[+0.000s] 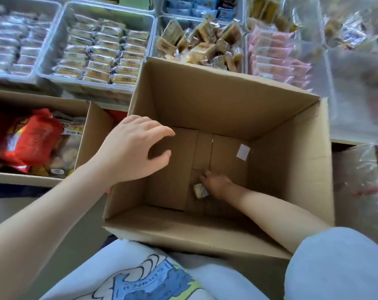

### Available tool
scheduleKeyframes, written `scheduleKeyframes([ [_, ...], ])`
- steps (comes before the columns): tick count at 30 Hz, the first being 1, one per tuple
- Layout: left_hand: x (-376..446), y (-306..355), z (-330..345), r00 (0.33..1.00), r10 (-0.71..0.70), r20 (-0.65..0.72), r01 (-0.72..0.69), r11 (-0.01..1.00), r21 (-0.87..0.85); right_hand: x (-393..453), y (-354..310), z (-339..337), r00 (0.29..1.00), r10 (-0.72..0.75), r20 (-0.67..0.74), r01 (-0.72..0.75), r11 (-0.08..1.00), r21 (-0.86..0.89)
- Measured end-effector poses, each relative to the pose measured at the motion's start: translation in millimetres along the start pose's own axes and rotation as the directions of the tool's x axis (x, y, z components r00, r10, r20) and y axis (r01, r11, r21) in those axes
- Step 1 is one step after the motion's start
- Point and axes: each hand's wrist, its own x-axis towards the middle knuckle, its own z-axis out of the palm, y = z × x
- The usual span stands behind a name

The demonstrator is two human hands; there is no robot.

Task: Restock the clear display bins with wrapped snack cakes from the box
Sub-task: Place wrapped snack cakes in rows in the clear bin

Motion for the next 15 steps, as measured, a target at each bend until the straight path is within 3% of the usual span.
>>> scheduleKeyframes([
  [2, -2, 0, 0, 0.999, -0.018, -0.03, 0.018, 1.0, -0.025, -2, -3, -30, 0.994, 0.073, -0.075, -0.041, 0.932, 0.361],
  [4, -3, -1, 0, 0.998, -0.025, -0.066, 0.022, 0.999, -0.037, -10, -7, -71, 0.986, 0.099, -0.132, 0.009, 0.768, 0.64],
  [7, -4, -1, 0, 0.994, -0.008, -0.107, 0.006, 1.0, -0.02, -37, -20, -132, 0.969, 0.119, -0.218, 0.138, 0.469, 0.872],
  [9, -5, 0, -1, 0.989, -0.044, -0.143, 0.034, 0.997, -0.073, -58, -29, -159, 0.958, 0.08, -0.274, 0.252, 0.213, 0.944],
  [12, -5, -3, -5, 0.971, -0.138, -0.195, 0.085, 0.962, -0.261, -86, -47, -188, 0.921, -0.042, -0.387, 0.371, -0.211, 0.905],
  [15, 0, -11, -12, 0.95, -0.168, -0.262, 0.055, 0.918, -0.392, -102, -70, -211, 0.886, -0.089, -0.455, 0.381, -0.418, 0.825],
])
